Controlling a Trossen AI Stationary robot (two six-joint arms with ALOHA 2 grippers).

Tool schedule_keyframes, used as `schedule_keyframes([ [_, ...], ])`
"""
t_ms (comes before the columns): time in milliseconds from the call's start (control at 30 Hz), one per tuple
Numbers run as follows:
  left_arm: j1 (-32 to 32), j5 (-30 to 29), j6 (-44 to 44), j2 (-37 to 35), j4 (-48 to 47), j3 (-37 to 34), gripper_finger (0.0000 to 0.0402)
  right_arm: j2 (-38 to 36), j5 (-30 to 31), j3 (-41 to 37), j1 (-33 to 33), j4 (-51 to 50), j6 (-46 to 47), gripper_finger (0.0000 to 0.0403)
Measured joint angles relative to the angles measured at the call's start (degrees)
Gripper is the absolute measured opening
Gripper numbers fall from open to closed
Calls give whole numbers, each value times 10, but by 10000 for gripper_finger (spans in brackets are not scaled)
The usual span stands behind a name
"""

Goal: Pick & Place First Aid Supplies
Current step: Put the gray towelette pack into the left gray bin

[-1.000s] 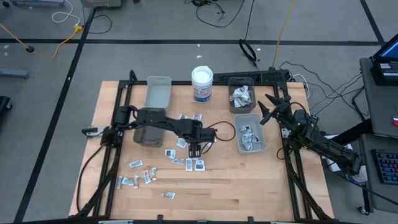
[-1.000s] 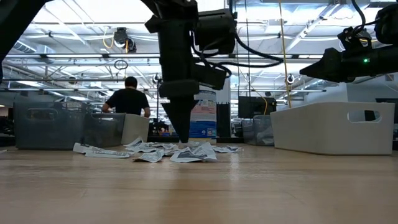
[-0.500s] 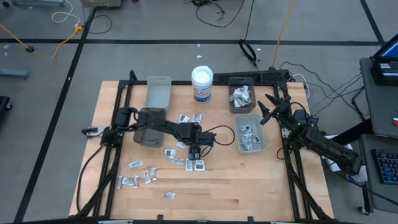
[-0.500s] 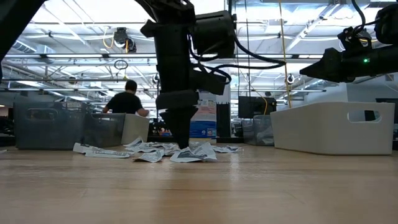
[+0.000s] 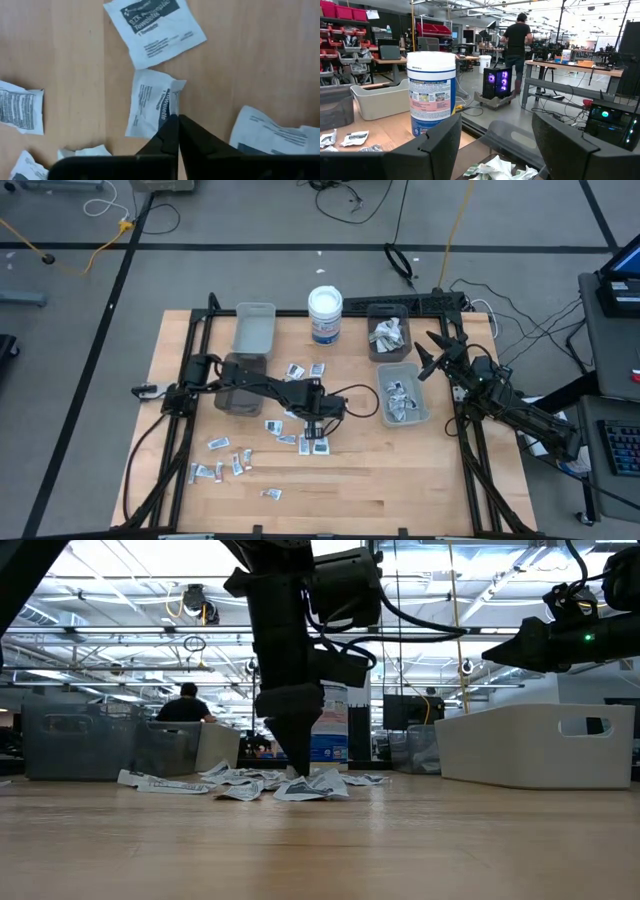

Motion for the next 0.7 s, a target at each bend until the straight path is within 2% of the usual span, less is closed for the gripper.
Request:
schedule_keyframes([
  [300,-6,9,-20,-2,3,-27,2,0,0,0,0,0,0,238],
  [400,-13,-23,-18,-5,-2,-28,2,0,0,0,0,0,0,238],
  [700,-28,-71,-9,-6,-37,-18,1,0,0,0,0,0,0,238],
])
